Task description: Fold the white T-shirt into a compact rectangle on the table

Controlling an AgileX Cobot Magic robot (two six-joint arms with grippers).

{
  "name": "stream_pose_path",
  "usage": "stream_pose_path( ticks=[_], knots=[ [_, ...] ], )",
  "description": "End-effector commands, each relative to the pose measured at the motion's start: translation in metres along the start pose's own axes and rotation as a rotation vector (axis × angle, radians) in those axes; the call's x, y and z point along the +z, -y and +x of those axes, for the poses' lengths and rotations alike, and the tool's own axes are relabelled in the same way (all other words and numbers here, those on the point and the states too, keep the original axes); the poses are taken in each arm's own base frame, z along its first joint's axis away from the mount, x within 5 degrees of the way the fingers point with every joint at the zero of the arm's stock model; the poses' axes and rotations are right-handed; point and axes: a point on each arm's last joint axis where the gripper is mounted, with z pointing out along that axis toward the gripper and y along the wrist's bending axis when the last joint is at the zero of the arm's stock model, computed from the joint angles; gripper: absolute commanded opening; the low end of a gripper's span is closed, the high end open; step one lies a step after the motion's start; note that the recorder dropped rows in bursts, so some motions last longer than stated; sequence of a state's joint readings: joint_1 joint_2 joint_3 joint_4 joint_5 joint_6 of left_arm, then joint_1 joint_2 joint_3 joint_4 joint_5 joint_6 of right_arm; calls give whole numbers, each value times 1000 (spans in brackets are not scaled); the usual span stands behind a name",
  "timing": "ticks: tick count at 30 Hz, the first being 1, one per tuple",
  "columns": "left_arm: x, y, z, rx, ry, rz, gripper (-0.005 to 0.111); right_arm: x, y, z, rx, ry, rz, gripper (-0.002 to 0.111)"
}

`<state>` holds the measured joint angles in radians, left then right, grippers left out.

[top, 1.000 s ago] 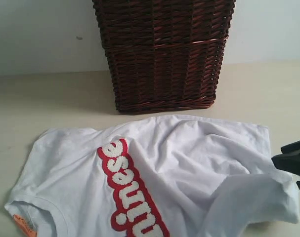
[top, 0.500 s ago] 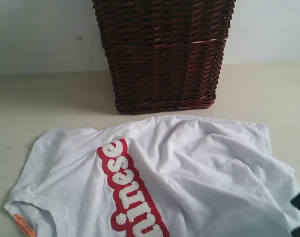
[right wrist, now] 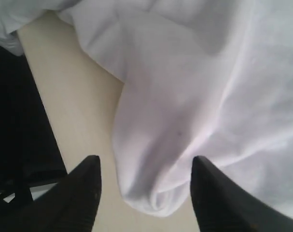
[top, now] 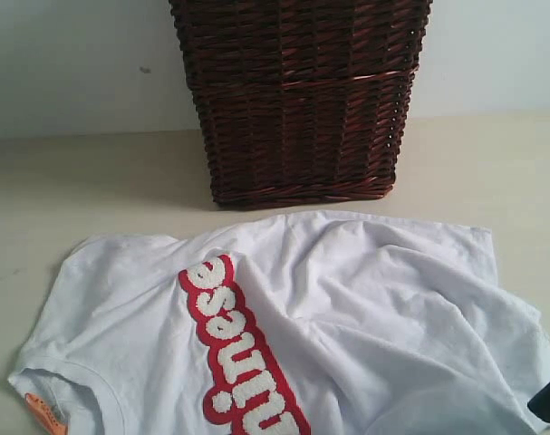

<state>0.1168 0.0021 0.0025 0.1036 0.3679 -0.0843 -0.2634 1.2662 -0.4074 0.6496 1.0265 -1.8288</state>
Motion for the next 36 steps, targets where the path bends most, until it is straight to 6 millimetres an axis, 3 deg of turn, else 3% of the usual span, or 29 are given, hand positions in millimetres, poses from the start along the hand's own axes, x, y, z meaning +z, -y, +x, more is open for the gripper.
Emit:
stream_pose_path(
  ticks=[1,7,9,13,14,20,23,27,32,36],
  knots=[
    [0,0,-1,-4,11,-1,0,6,-1,8,4,-32,20,54],
    [0,0,-1,-4,11,-1,0,25,13,18,46,-31,33,51],
    [0,0,-1,-4,11,-1,0,29,18,17,41,3,52,41],
    [0,0,-1,-4,11,-1,0,28,21,9,73,86,88,3],
    [0,0,-1,-4,11,-1,0,27,21,8,80,97,96,0],
    [0,0,-1,-4,11,-1,0,11,8,5,-76,39,152,0],
    [0,0,-1,-4,11,-1,0,4,-14,11,-240,-63,11,0],
    [0,0,-1,-4,11,-1,0,1,-21,12,-141,-92,-24,0],
    [0,0,-1,-4,11,-1,0,-3,-30,1,-198,25,-158,0],
    [0,0,-1,-4,11,-1,0,-15,-11,-24,-104,207,-2,0]
  ],
)
